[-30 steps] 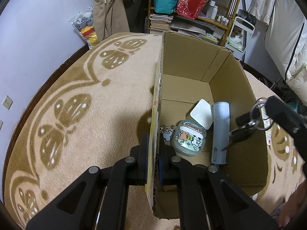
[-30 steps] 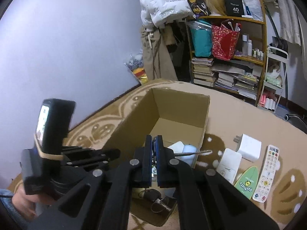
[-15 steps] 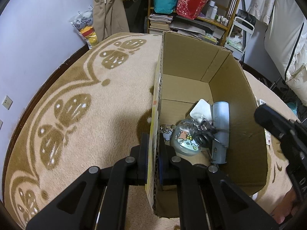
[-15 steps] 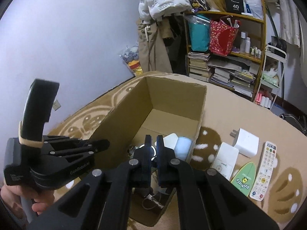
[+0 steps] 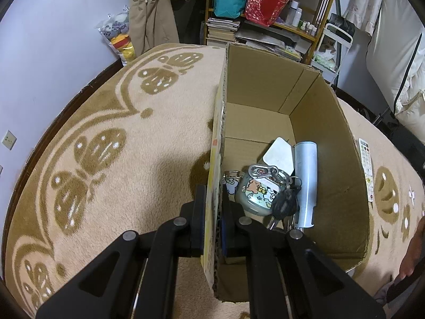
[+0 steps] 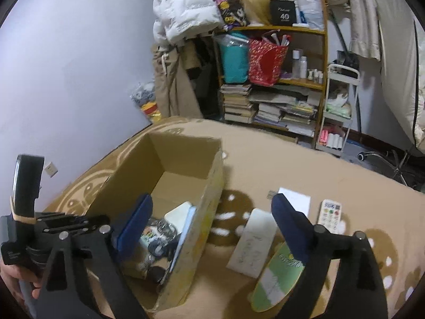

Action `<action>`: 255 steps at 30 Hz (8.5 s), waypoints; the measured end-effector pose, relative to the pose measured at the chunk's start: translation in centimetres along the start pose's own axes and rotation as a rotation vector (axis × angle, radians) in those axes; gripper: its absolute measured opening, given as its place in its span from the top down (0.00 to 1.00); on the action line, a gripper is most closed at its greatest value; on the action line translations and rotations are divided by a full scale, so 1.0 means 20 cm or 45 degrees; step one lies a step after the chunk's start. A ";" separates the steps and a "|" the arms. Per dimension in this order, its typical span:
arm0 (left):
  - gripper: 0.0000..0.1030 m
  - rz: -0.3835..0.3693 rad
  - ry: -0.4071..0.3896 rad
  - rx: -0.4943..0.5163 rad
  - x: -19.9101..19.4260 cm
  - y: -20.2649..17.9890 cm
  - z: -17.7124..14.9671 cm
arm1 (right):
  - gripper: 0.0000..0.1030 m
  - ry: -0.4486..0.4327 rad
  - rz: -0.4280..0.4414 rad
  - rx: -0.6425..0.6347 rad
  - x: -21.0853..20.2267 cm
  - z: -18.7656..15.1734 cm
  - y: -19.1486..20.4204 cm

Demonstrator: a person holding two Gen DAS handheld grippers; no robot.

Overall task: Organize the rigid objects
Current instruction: 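Grasp the white Midea remote with the right tool, then lift the Midea remote and lower it into the box with the right tool, then open the right tool and move it back to the remaining items, then grasp the white TV remote with coloured buttons using the right tool, then carry the TV remote over the box and lower it with the right tool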

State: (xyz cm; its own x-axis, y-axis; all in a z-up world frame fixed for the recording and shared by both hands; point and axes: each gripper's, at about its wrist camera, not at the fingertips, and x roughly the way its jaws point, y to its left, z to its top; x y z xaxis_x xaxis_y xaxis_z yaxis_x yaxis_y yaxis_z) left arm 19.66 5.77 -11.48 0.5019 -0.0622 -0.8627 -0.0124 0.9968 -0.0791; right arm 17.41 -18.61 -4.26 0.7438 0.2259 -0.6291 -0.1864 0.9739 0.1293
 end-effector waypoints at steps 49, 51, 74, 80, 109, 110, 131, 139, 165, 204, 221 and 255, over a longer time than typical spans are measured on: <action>0.92 -0.005 0.006 0.009 0.01 0.02 0.00 | 0.33 0.428 -0.014 0.313 0.52 -0.32 -0.33; 0.92 -0.003 0.005 0.010 0.01 0.01 0.00 | 0.39 0.419 -0.044 0.299 0.52 -0.33 -0.32; 0.91 -0.004 0.006 0.009 0.01 0.02 -0.01 | 0.48 0.327 -0.141 0.185 0.45 -0.30 -0.25; 0.91 -0.005 0.007 0.007 0.01 0.01 -0.01 | 0.48 0.281 -0.119 0.211 0.41 -0.24 -0.26; 0.91 -0.011 0.012 -0.003 0.01 0.01 -0.01 | 0.48 -0.072 0.037 0.163 0.04 0.06 -0.03; 0.91 -0.010 0.013 -0.002 0.01 0.01 -0.01 | 0.49 -0.075 0.057 0.150 0.04 0.07 -0.01; 0.91 -0.026 0.016 -0.022 0.01 0.03 0.00 | 0.48 0.136 0.152 -0.054 0.21 -0.08 0.27; 0.91 -0.030 0.015 -0.017 0.01 0.03 0.00 | 0.53 0.140 0.163 -0.023 0.20 -0.07 0.24; 0.90 -0.022 0.026 -0.027 0.00 0.03 0.01 | 0.05 0.136 -0.282 0.253 0.22 -0.05 -0.48; 0.90 0.017 0.017 0.002 0.00 0.01 0.00 | 0.31 0.343 -0.368 0.494 0.42 -0.34 -0.88; 0.90 0.027 0.013 0.015 0.00 0.00 0.00 | 0.57 0.341 -0.493 0.382 0.42 -0.38 -0.80; 0.90 0.035 0.015 0.034 0.00 -0.01 0.01 | 0.57 -0.011 0.094 0.145 0.08 0.03 -0.03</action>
State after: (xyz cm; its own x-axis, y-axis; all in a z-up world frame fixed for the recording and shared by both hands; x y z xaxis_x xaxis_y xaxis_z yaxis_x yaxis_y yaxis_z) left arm 19.73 5.63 -11.33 0.4917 -0.0355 -0.8700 -0.0030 0.9991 -0.0424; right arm 19.13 -18.73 -4.81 0.7361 0.2971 -0.6082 -0.1672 0.9505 0.2620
